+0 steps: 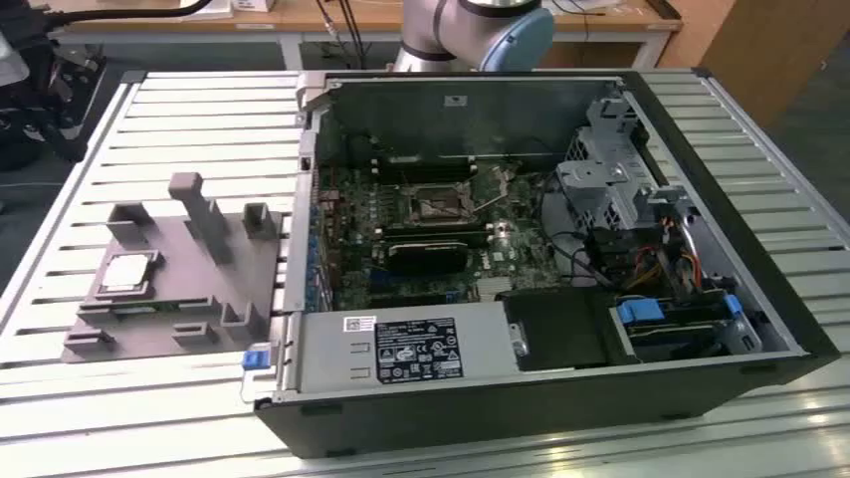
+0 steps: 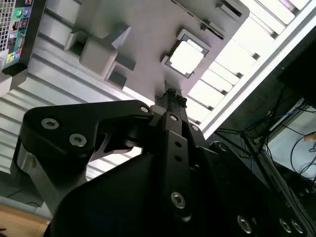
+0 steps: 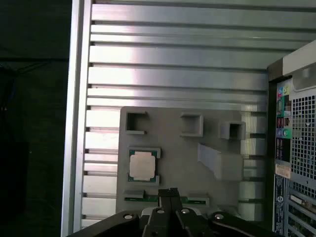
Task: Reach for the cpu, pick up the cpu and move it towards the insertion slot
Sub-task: 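Reach for the cpu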
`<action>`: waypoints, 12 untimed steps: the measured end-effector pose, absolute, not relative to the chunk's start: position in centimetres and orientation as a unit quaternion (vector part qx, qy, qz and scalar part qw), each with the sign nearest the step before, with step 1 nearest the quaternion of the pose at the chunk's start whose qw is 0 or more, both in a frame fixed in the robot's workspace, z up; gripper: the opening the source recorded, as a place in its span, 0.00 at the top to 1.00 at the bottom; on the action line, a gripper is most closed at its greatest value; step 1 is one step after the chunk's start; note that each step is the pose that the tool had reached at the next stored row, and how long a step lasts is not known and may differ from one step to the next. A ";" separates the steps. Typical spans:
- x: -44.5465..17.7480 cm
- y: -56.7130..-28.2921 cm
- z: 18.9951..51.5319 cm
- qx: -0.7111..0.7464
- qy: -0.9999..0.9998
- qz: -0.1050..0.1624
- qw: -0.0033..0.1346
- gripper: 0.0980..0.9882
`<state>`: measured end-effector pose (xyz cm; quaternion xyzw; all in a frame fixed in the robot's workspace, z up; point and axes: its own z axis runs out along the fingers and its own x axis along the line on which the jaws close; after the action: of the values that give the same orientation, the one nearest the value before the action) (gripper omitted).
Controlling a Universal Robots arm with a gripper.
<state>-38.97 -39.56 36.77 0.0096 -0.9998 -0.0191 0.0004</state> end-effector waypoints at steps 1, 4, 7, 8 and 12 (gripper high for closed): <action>-39.0 -39.6 36.8 0.010 -1.000 -0.019 0.000 0.99; -39.0 -39.6 36.8 0.010 -1.000 -0.019 0.000 0.99; -39.3 -39.6 36.8 0.010 -1.000 -0.019 0.000 0.99; -39.4 -39.6 36.7 0.010 -1.000 -0.019 0.000 0.99; -39.9 -39.8 36.7 0.010 -1.000 -0.019 0.000 0.99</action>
<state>-39.94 -39.78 36.66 0.0096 -0.9998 -0.0191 0.0005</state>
